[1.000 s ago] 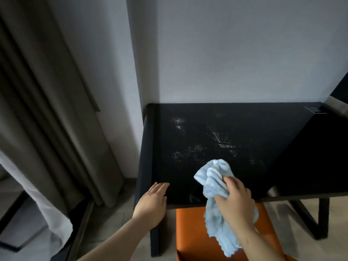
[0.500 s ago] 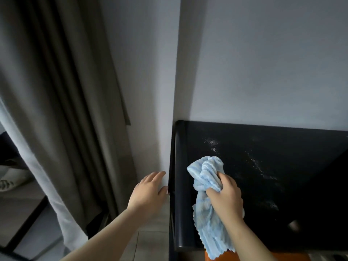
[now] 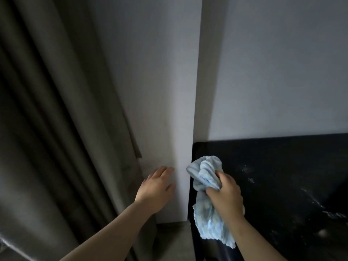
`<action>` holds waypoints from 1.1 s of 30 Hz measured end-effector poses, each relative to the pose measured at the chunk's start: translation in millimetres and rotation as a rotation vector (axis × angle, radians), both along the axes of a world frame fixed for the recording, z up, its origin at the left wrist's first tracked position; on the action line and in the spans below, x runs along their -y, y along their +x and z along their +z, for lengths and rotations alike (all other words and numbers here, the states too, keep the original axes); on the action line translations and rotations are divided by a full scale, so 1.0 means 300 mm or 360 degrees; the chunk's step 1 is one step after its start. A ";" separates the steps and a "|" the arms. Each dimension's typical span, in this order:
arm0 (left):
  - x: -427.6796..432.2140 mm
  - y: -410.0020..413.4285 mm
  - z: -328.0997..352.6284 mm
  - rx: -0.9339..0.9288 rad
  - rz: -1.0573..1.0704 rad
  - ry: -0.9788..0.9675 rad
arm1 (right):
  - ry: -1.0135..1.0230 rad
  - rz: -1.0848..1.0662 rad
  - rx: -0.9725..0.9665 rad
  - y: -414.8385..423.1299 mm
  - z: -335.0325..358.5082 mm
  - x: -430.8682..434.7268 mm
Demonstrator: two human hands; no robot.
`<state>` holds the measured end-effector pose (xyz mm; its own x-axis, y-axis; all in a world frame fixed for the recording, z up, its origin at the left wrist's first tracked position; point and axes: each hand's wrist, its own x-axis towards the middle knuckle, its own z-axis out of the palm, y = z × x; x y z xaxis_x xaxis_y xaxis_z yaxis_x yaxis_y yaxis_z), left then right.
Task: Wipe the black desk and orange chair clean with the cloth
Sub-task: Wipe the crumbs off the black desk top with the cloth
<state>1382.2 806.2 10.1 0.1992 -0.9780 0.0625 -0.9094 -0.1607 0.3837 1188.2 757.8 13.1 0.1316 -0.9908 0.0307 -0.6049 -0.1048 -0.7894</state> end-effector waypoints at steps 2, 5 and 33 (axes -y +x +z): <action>0.035 0.028 -0.012 -0.0031 -0.0033 0.0021 | -0.0034 -0.0023 -0.0035 0.024 0.005 0.032; 0.094 0.059 -0.041 -0.0081 -0.0099 0.0019 | -0.0038 -0.0104 -0.0126 0.042 -0.015 0.073; 0.634 0.174 -0.267 -0.0558 -0.0333 0.0277 | 0.0175 -0.0122 -0.1130 0.278 -0.186 0.705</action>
